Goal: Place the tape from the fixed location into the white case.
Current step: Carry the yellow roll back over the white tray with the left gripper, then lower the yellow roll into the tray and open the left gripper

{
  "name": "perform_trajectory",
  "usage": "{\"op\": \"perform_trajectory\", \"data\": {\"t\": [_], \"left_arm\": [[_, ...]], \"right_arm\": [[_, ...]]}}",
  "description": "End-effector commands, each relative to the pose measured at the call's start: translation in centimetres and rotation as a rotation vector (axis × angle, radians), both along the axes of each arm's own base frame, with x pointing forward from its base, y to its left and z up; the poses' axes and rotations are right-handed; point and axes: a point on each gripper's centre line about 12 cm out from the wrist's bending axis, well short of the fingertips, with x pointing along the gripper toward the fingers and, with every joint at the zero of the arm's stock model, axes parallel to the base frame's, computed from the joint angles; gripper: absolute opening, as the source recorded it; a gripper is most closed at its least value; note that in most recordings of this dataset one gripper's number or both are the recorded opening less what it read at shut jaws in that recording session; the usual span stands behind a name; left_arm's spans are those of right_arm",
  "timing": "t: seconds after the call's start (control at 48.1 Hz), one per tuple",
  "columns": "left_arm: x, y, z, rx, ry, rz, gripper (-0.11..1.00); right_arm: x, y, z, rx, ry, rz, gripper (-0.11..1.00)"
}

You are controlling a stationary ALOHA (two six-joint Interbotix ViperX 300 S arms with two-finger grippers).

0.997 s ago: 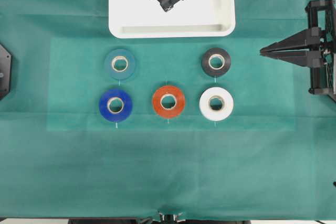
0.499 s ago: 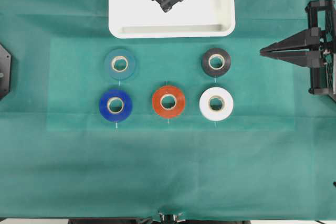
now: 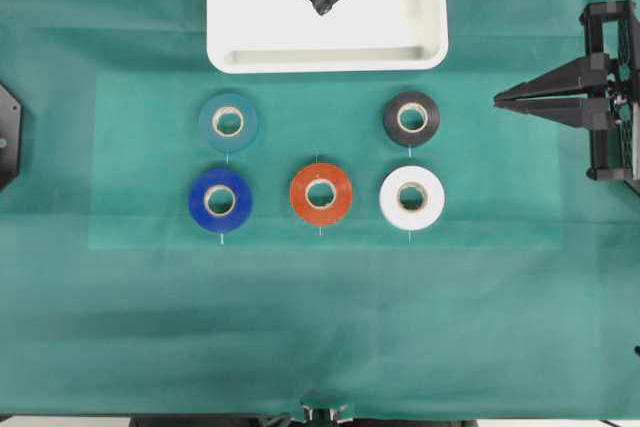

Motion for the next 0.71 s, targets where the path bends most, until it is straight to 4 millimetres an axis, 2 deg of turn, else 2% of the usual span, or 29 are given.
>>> {"op": "perform_trajectory", "data": {"t": [0.0,0.125,0.353,0.686], "left_arm": [[0.5,-0.1,0.6,0.018,-0.034,-0.01,0.23],[1.1,-0.3,-0.1,0.02,-0.041,-0.018,0.23],[1.3,-0.2,-2.9,0.0,0.011,-0.018,0.23],[1.5,-0.1,-3.0,0.005,0.004,-0.032,0.23]], "right_arm": [[0.2,0.0,0.4,0.0,-0.011,0.0,0.0],[0.2,0.0,0.4,0.001,-0.009,0.0,0.0],[0.2,0.0,0.3,0.001,-0.008,0.0,0.0],[0.3,0.0,0.2,0.001,-0.005,0.0,0.0]]}}
